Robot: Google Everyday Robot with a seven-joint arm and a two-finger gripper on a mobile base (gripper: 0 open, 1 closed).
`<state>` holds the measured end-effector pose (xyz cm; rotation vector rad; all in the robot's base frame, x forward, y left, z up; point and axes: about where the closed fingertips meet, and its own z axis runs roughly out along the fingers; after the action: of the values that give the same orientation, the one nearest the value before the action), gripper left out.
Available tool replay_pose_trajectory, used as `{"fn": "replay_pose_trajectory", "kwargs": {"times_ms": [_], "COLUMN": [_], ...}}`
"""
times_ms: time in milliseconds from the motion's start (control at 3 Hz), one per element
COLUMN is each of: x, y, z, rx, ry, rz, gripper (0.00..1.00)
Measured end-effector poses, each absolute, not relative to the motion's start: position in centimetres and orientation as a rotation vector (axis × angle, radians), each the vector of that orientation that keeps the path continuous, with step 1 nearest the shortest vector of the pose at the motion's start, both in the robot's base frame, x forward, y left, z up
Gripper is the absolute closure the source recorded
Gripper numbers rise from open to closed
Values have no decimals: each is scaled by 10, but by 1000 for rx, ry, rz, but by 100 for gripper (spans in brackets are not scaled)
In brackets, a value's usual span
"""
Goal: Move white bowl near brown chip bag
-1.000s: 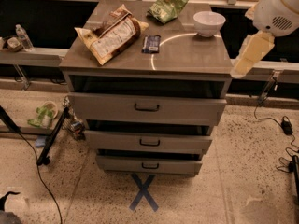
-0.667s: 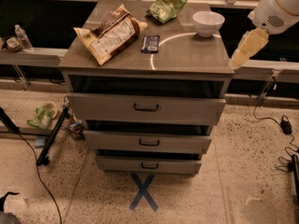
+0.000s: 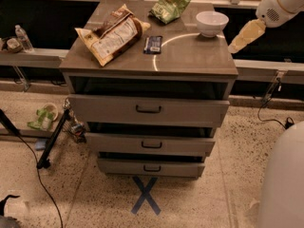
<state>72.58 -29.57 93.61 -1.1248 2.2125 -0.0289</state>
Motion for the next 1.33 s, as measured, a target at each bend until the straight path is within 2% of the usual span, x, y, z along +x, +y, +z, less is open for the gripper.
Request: {"fn": "replay_pose_trajectory", "kwargs": {"times_ms": [667, 1333], "x": [741, 788], "y": [-295, -286], "z": [937, 943], "rx": [-1036, -814], "ry": [2201, 2118], "rz": [-18, 59], "gripper": [0, 0]}}
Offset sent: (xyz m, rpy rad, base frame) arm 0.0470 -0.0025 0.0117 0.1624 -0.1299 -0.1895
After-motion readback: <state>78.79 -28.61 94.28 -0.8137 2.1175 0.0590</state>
